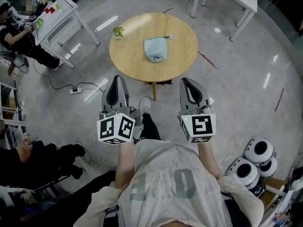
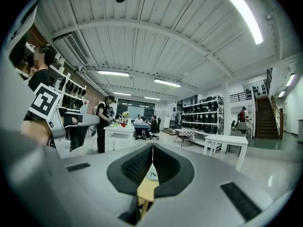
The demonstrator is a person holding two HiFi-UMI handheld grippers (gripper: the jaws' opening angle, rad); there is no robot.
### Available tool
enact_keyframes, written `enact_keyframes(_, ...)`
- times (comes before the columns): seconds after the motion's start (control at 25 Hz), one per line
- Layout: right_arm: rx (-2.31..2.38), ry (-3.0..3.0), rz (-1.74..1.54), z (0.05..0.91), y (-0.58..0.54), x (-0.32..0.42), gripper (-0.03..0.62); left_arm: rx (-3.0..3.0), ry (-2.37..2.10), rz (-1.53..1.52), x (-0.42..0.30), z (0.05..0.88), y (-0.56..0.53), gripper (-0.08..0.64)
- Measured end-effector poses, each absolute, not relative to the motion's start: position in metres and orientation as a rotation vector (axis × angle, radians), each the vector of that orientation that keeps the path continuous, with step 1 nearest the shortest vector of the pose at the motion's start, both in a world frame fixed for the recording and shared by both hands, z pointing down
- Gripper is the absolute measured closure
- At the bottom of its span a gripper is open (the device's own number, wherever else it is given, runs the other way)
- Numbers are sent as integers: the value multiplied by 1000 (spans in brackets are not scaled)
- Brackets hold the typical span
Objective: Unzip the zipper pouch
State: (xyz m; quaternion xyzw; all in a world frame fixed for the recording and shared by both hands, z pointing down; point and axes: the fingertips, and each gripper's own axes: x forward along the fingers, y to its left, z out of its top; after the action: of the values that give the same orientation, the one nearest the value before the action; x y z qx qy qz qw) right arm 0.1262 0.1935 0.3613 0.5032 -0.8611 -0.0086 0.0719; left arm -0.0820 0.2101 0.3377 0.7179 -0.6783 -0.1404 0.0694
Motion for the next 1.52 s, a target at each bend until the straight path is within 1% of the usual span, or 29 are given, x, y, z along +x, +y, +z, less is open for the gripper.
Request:
enact_keyframes(0.4,1583,-2508,-6,353,60,75,563,2182,-1974,-363,-134,336,67,531)
enact_keyframes(0.64,1649,-2458,26,353,-29,41,563,2197,-1913,-377,-168,337,-28,531)
enact_keyframes(0.84,1671,-2409,21,359,-79,14,563,2256,-1859,-343,-187,342,-90,531)
enact_keyframes(1.0,1679,-2379,30,365,-108,8,563,2281,-1863,-326,-195,343,-123,532)
enact_keyframes(1.24,1666,-2407,81,373,-137,21,563,2268,-1881,-276,-179,354,-141,531)
enact_keyframes(1.52,1594,-2473,64,376,-165,10,563,2218,-1922,-326,-177,354,-156,531)
